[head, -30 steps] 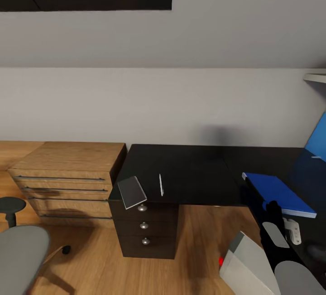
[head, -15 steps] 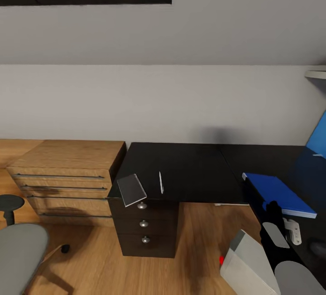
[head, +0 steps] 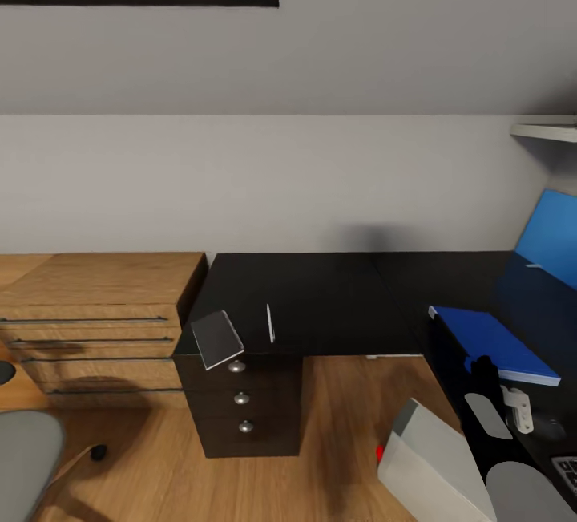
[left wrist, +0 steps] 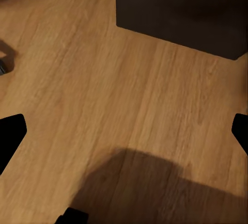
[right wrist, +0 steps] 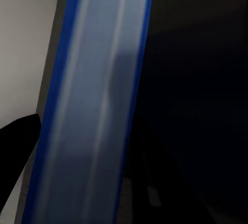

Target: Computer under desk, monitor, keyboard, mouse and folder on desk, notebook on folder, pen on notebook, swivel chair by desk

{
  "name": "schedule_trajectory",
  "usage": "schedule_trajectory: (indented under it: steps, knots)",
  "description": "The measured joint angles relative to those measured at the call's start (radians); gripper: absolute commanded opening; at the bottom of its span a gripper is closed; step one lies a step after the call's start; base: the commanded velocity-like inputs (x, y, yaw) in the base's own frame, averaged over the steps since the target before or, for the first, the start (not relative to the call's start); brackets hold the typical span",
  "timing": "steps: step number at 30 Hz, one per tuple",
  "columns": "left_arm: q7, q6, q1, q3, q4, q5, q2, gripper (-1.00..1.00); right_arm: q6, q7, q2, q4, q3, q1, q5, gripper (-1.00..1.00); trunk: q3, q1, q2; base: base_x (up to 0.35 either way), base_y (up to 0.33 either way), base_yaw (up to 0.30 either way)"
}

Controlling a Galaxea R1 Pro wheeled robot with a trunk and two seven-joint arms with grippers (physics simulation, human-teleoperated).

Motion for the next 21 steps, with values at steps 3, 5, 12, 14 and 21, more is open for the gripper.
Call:
schedule_trajectory:
  steps: [3, 5, 12, 14, 21]
  knots:
    - [-0.001, 0.0, 0.0, 0.0, 0.0, 0.0, 0.0, 1.0, 0.001, 0.0, 0.0, -0.001, 0.0, 0.0, 0.0, -1.0, 0.0, 0.0, 0.0, 0.0, 0.0, -0.062]
    - [-0.002, 0.0, 0.0, -0.001, 0.0, 0.0, -0.001, 1.0, 0.001, 0.0, 0.0, -0.001, 0.0, 0.0, 0.0, -1.0, 0.0, 0.0, 0.0, 0.0, 0.0, -0.023]
    - [-0.001, 0.0, 0.0, -0.002, -0.002, 0.0, -0.001, 1.0, 0.001, 0.0, 0.0, 0.0, 0.0, 0.0, 0.0, -1.0, 0.0, 0.0, 0.0, 0.0, 0.0, -0.006]
    - [0.0, 0.0, 0.0, -0.002, -0.002, 0.0, -0.001, 1.0, 0.002, 0.0, 0.0, -0.001, 0.0, 0.0, 0.0, -1.0, 0.0, 0.0, 0.0, 0.0, 0.0, -0.001]
    - [0.001, 0.0, 0.0, -0.002, -0.001, 0.0, -0.002, 1.0, 0.001, 0.0, 0.0, 0.0, 0.0, 0.0, 0.0, -1.0, -0.022, 0.027, -0.049, 0.0, 0.0, 0.0]
